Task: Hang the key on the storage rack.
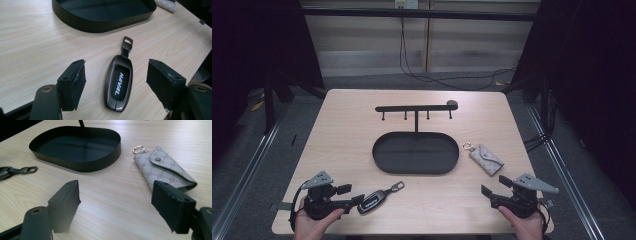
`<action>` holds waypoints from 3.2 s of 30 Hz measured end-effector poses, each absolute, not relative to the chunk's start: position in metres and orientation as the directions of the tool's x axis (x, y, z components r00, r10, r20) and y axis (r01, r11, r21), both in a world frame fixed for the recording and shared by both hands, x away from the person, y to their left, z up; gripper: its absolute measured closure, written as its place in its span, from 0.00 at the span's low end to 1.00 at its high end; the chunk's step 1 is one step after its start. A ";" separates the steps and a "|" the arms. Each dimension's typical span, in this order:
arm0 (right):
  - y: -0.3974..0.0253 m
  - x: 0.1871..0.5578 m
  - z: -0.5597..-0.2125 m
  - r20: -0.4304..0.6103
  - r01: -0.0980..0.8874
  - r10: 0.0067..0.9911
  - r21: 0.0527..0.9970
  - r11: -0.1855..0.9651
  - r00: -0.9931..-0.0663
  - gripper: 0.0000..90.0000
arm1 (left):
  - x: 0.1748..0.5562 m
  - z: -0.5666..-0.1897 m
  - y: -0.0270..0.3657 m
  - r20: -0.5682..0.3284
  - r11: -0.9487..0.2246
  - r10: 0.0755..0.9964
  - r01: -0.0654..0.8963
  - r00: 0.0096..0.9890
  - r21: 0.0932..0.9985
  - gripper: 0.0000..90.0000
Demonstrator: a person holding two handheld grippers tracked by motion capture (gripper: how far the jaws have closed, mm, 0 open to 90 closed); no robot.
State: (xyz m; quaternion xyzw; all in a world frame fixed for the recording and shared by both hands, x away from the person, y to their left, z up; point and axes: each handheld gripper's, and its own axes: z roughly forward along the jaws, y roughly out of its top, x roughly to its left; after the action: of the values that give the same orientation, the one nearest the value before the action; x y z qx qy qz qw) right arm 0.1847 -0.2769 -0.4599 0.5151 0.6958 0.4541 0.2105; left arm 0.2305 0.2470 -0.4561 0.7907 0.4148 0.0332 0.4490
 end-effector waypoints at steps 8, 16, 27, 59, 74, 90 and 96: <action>-0.279 0.187 -0.461 0.207 0.550 0.895 0.834 0.050 -0.395 0.27 | 0.232 -0.452 0.240 -0.303 -0.273 0.686 0.620 0.662 0.736 0.38; -0.280 0.188 -0.462 0.229 0.563 0.886 0.825 0.044 -0.404 0.28 | 0.231 -0.443 0.231 -0.261 -0.322 0.670 0.589 0.695 0.741 0.44; -0.275 0.188 -0.463 0.207 0.562 0.882 0.824 0.077 -0.424 0.28 | 0.241 -0.432 0.224 -0.272 -0.347 0.639 0.585 0.720 0.733 0.47; -0.272 0.190 -0.464 0.190 0.574 0.884 0.812 0.102 -0.426 0.28 | 0.266 -0.412 0.165 -0.146 -0.646 0.562 0.542 0.814 0.537 0.55; -0.271 0.192 -0.466 0.191 0.585 0.884 0.803 0.110 -0.427 0.27 | 0.284 -0.411 0.137 -0.123 -0.737 0.527 0.524 0.841 0.427 0.61; -0.271 0.192 -0.466 0.186 0.587 0.885 0.801 0.115 -0.427 0.27 | 0.310 -0.418 0.116 -0.140 -0.787 0.527 0.543 0.838 0.293 0.61; -0.271 0.192 -0.466 0.190 0.587 0.885 0.802 0.110 -0.425 0.27 | 0.316 -0.420 0.104 -0.149 -0.816 0.489 0.511 0.859 0.269 0.62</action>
State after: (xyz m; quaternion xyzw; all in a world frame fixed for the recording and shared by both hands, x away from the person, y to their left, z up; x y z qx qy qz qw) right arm 0.1917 -0.2710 -0.4656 0.5077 0.7247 0.4330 0.1720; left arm 0.3161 0.1043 -0.4203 0.9523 0.2627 -0.0363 0.1512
